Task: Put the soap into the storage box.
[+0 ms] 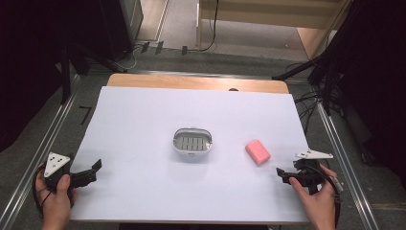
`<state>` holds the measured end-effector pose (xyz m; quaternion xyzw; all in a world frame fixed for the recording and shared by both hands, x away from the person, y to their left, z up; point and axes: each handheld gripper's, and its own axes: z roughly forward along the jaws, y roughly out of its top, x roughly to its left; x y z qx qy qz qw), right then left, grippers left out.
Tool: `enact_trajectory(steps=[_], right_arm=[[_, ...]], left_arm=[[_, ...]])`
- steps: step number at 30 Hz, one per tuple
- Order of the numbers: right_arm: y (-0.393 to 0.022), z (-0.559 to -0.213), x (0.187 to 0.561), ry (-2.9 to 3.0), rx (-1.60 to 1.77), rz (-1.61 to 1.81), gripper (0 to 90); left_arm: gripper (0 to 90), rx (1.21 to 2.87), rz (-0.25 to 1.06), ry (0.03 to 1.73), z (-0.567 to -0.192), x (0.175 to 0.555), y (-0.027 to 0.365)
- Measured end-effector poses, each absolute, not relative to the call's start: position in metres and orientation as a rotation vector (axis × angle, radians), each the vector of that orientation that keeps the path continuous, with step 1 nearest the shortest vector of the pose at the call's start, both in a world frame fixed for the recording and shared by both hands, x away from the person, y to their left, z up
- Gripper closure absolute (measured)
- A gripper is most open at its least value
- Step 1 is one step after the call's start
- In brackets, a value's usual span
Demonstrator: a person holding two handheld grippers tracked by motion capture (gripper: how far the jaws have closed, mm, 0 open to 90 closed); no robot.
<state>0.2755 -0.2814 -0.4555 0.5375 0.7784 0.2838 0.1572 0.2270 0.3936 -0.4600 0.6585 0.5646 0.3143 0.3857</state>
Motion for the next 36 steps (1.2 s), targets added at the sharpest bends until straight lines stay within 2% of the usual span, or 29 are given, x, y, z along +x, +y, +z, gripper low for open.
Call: enact_trajectory(steps=[2,3,5,17,36], right_arm=[[-0.28,-0.454,0.277,2.235,1.545,0.808,23.7],[-0.276,-0.452,0.282,2.256,1.559,0.774,18.5],[-0.273,-0.45,0.286,2.272,1.567,0.754,17.4],[-0.257,-0.443,0.307,2.344,1.674,0.651,15.8],[-0.23,-0.435,0.327,2.384,1.635,0.581,14.7]], left_arm=[[0.0,1.677,0.8,1.437,-0.46,0.227,0.394],[0.0,1.676,0.799,1.436,-0.46,0.227,0.394],[0.0,1.678,0.8,1.435,-0.46,0.227,0.394],[0.0,1.675,0.801,1.436,-0.46,0.227,0.394],[0.0,1.672,0.798,1.438,-0.46,0.227,0.394]])
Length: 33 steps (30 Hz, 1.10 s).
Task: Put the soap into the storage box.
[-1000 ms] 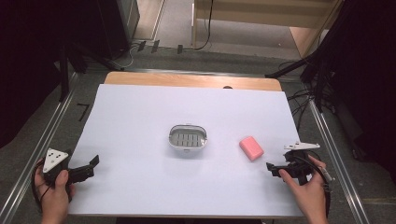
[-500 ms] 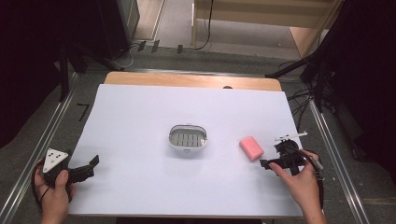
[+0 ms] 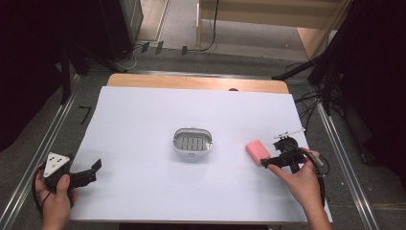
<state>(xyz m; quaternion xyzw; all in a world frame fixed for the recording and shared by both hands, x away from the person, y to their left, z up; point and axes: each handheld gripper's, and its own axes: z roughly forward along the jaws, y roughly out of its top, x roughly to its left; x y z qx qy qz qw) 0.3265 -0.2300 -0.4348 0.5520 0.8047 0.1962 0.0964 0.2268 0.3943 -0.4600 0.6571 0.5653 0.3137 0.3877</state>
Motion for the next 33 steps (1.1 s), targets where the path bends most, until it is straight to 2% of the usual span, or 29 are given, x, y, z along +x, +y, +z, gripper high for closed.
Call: enact_trajectory(steps=[11,14,25,33], right_arm=[[-0.212,-0.434,0.346,2.417,1.595,0.556,18.4],[-0.206,-0.435,0.35,2.43,1.574,0.551,24.4],[-0.193,-0.443,0.36,2.469,1.577,0.507,28.9],[-0.19,-0.445,0.361,2.496,1.545,0.48,38.2]], left_arm=[[0.0,1.668,0.797,1.438,-0.46,0.227,0.395],[0.0,1.668,0.796,1.439,-0.46,0.227,0.395],[0.0,1.669,0.795,1.436,-0.46,0.227,0.395],[0.0,1.671,0.793,1.434,-0.46,0.227,0.395]])
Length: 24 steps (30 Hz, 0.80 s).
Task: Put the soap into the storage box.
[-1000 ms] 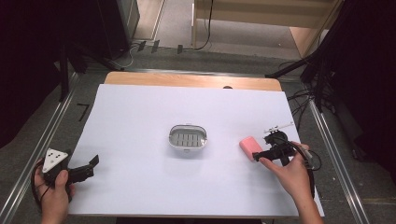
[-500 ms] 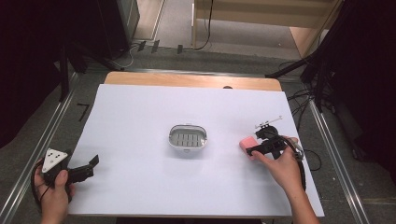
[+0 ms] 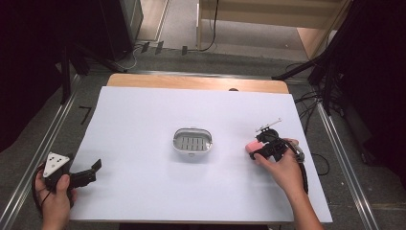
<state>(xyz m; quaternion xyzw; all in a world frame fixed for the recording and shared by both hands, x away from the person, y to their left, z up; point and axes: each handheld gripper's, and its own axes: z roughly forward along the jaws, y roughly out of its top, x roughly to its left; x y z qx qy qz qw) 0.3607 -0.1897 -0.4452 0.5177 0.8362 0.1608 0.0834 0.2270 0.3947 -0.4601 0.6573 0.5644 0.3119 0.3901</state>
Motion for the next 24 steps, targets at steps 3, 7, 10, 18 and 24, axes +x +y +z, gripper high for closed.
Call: enact_trajectory(steps=[3,7,10,18,24], right_arm=[[-0.1889,-0.4447,0.3604,2.497,1.546,0.465,38.3],[-0.1879,-0.4442,0.3615,2.501,1.556,0.448,38.4],[-0.1875,-0.4452,0.3624,2.508,1.551,0.453,38.1],[-0.1869,-0.4506,0.3675,2.534,1.545,0.426,38.6],[-0.1861,-0.4501,0.3673,2.538,1.509,0.423,38.7]], left_arm=[[0.0,1.671,0.793,1.434,-0.4601,0.2269,0.3947],[0.0,1.67,0.792,1.435,-0.4601,0.227,0.3944],[0.0,1.67,0.794,1.435,-0.4601,0.2269,0.3944],[0.0,1.67,0.794,1.435,-0.46,0.2269,0.3946],[0.0,1.667,0.79,1.436,-0.4601,0.2271,0.3949]])
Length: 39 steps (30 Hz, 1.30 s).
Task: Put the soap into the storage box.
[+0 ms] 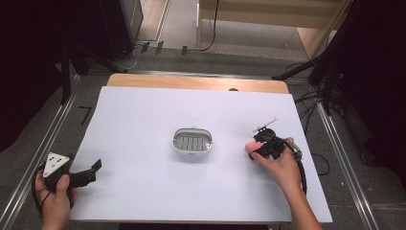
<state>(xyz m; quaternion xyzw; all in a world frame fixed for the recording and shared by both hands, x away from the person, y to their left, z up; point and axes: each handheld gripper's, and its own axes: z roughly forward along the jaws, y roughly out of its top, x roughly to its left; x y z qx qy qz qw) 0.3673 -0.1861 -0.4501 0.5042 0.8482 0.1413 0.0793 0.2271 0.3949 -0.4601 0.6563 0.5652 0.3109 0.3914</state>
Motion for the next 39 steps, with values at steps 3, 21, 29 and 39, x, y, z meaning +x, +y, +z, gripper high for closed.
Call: enact_trajectory(steps=[3,21,29,39], right_arm=[[-0.186,-0.447,0.367,2.538,1.486,0.448,38.8],[-0.166,-0.432,0.369,2.686,1.177,0.524,38.7],[-0.157,-0.421,0.368,2.705,1.034,0.541,38.8],[-0.137,-0.403,0.367,2.737,0.867,0.578,38.8]], left_arm=[[0.0,1.667,0.791,1.436,-0.46,0.227,0.395],[0.0,1.67,0.791,1.433,-0.46,0.227,0.395],[0.0,1.67,0.788,1.434,-0.46,0.227,0.395],[0.0,1.669,0.789,1.433,-0.46,0.227,0.395]])
